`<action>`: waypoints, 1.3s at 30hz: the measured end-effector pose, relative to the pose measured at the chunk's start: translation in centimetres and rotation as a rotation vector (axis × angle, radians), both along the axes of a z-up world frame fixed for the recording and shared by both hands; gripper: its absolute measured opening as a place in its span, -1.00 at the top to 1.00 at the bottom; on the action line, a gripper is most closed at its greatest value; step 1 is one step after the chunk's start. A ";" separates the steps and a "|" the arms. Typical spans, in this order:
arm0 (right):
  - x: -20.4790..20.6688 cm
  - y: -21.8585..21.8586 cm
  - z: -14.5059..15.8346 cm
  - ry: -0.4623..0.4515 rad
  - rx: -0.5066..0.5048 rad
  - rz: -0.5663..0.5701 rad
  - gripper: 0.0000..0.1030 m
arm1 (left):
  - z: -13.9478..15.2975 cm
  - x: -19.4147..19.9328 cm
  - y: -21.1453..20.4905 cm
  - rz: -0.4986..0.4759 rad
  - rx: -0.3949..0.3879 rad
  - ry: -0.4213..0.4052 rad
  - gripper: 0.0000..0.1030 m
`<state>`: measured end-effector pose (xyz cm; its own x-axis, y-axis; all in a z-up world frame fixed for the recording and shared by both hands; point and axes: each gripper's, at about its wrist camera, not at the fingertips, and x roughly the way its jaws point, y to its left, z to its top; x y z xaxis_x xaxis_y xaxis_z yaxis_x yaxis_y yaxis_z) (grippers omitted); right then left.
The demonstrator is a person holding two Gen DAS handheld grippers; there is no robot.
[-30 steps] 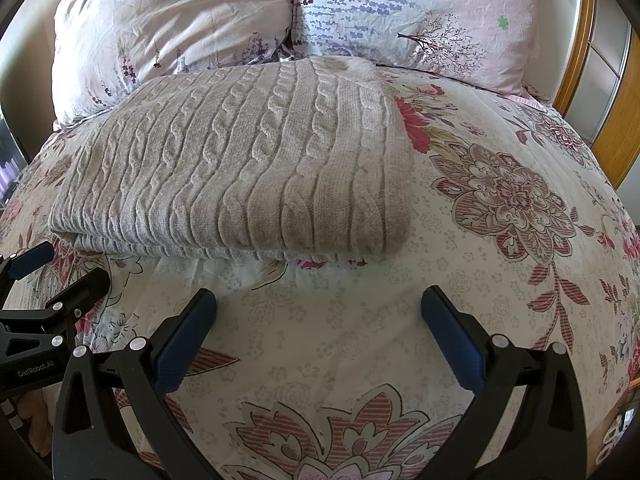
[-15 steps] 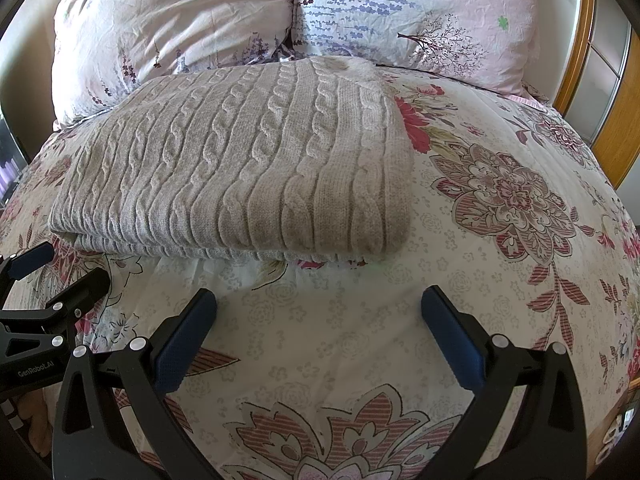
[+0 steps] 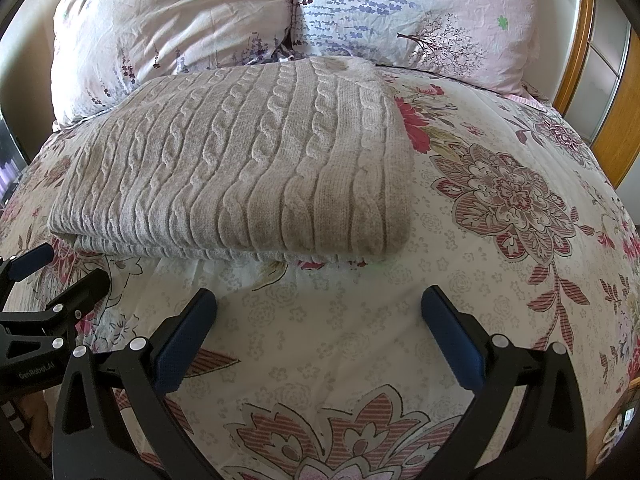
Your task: Fold small clothes
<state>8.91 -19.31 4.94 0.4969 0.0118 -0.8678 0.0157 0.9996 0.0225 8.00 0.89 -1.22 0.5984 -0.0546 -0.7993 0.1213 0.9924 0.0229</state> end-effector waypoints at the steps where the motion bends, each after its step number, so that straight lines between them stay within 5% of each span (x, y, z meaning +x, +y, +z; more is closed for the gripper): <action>1: 0.0 0.0 0.0 0.000 0.000 0.000 -0.97 | 0.0 0.0 0.0 0.000 0.000 0.000 -0.97; 39: 0.0 0.0 0.0 0.000 0.000 0.001 -0.97 | 0.0 0.1 0.0 0.005 0.000 0.006 -0.97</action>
